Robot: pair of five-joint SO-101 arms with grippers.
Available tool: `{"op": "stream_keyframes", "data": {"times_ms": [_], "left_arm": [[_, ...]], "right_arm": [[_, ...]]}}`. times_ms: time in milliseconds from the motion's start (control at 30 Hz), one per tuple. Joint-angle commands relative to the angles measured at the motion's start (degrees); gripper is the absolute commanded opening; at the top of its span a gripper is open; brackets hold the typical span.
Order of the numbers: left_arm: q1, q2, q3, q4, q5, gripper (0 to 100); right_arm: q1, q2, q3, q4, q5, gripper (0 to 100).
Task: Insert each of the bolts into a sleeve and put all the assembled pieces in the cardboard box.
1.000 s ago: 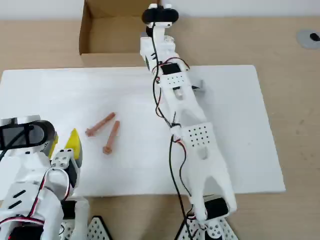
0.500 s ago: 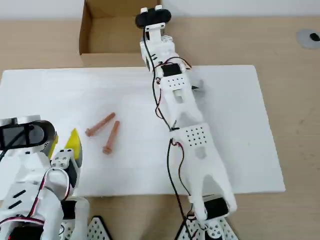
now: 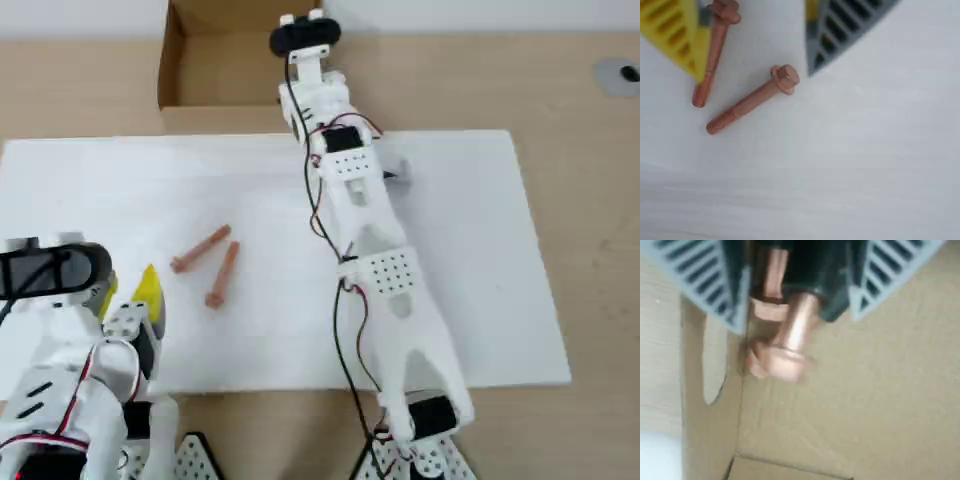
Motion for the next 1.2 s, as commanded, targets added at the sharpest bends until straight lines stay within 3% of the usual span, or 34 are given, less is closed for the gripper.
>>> {"op": "stream_keyframes", "data": {"times_ms": [0, 133, 367, 567, 900, 1033, 1167], "left_arm": [[-0.6, 0.5, -0.4, -0.2, 0.2, 15], [-0.6, 0.5, -0.3, -0.2, 0.1, 15], [-0.5, 0.9, -0.1, -0.2, 0.1, 15], [-0.6, 0.6, 5.5, -1.8, 0.3, 15], [-0.6, 0.9, 4.4, -2.0, -0.1, 14], [-2.2, 1.1, 4.5, -6.4, 0.0, 14], [-4.7, 5.5, 5.4, -10.8, 0.3, 14]], "right_arm": [[-0.2, -1.1, -3.8, 1.8, 0.6, 19.5], [-0.3, -1.1, -7.3, 4.0, 0.6, 19.5], [-0.1, -3.6, -15.3, 17.1, 0.6, 19.5], [1.6, -12.4, -15.2, 36.2, 0.3, 19.5], [6.3, -22.5, -15.1, 63.4, 0.5, 19.5], [9.0, -23.0, -15.2, 69.6, 1.1, 19.5], [11.2, -23.2, -15.2, 71.4, 7.3, 19.3]]}}
